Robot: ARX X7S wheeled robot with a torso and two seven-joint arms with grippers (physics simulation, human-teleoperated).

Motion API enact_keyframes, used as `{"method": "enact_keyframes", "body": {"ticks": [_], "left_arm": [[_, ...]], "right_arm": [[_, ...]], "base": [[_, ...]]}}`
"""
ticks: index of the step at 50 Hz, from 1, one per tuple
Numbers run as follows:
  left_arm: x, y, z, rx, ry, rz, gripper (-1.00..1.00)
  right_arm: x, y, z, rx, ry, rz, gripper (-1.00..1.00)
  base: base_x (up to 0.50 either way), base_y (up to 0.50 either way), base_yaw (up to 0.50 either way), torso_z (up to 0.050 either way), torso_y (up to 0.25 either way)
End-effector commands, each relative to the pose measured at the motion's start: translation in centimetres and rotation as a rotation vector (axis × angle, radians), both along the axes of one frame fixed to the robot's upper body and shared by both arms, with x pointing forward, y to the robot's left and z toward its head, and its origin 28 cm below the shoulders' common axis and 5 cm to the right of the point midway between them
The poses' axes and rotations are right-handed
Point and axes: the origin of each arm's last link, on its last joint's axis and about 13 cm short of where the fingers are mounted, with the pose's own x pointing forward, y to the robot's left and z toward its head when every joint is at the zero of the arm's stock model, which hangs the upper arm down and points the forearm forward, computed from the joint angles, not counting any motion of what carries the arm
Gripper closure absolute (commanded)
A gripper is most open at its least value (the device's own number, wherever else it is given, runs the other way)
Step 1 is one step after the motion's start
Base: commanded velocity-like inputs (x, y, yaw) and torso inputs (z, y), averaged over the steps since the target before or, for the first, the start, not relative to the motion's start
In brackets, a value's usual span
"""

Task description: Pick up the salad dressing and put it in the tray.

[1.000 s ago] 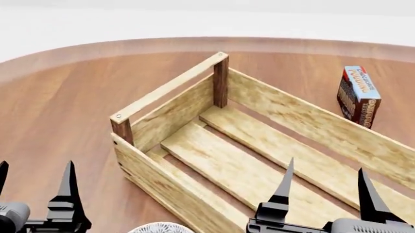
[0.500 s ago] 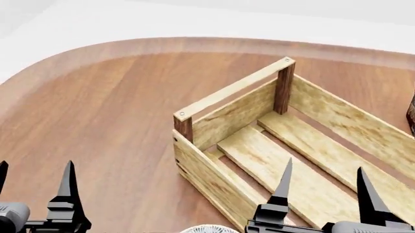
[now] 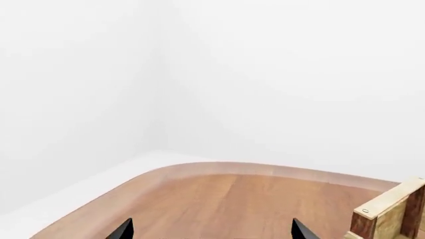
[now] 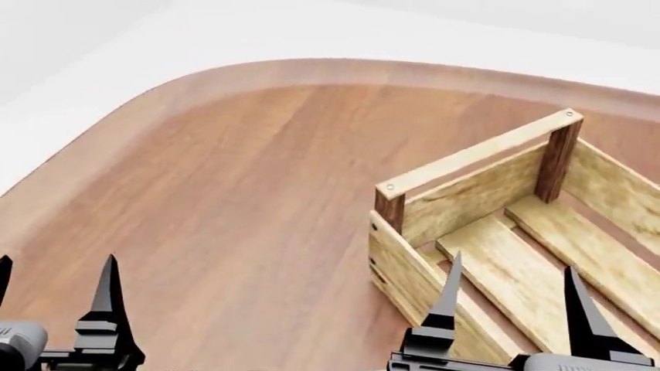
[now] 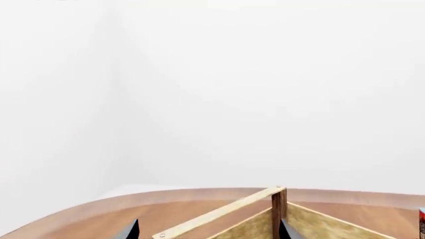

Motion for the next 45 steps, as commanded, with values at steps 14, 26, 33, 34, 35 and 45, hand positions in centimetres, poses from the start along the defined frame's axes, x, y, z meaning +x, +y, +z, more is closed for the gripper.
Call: {"method": "enact_keyframes", "body": {"ticks": [14, 26, 33, 34, 35, 45], "left_arm": [[-0.04, 0.02, -0.14, -0.002, 0.003, 0.005, -1.00], [-0.02, 0.03, -0.19, -0.002, 0.004, 0.005, -1.00], [-0.03, 0.04, -0.20, -0.003, 0.006, 0.004, -1.00], [-0.03, 0.03, -0.23, -0.002, 0.006, 0.003, -1.00], [-0.04, 0.03, -0.24, -0.002, 0.007, 0.003, -1.00], [0.03, 0.07, -0.26, -0.002, 0.010, 0.005, -1.00]], "right_arm": [[-0.10, 0.05, -0.18, -0.005, 0.003, 0.007, -1.00], [-0.08, 0.08, -0.23, -0.007, 0.006, 0.013, -1.00], [-0.10, 0.10, -0.28, -0.007, 0.008, 0.017, -1.00], [-0.07, 0.08, -0.28, -0.003, 0.008, 0.012, -1.00], [-0.03, 0.07, -0.30, 0.005, 0.007, 0.005, -1.00], [0.10, 0.23, -0.50, -0.080, 0.054, 0.022, -1.00]], "base": [[0.00, 0.00, 0.50, 0.000, 0.000], [0.00, 0.00, 0.50, 0.000, 0.000], [0.00, 0.00, 0.50, 0.000, 0.000], [0.00, 0.00, 0.50, 0.000, 0.000], [0.00, 0.00, 0.50, 0.000, 0.000], [-0.01, 0.01, 0.04, 0.000, 0.000]]}}
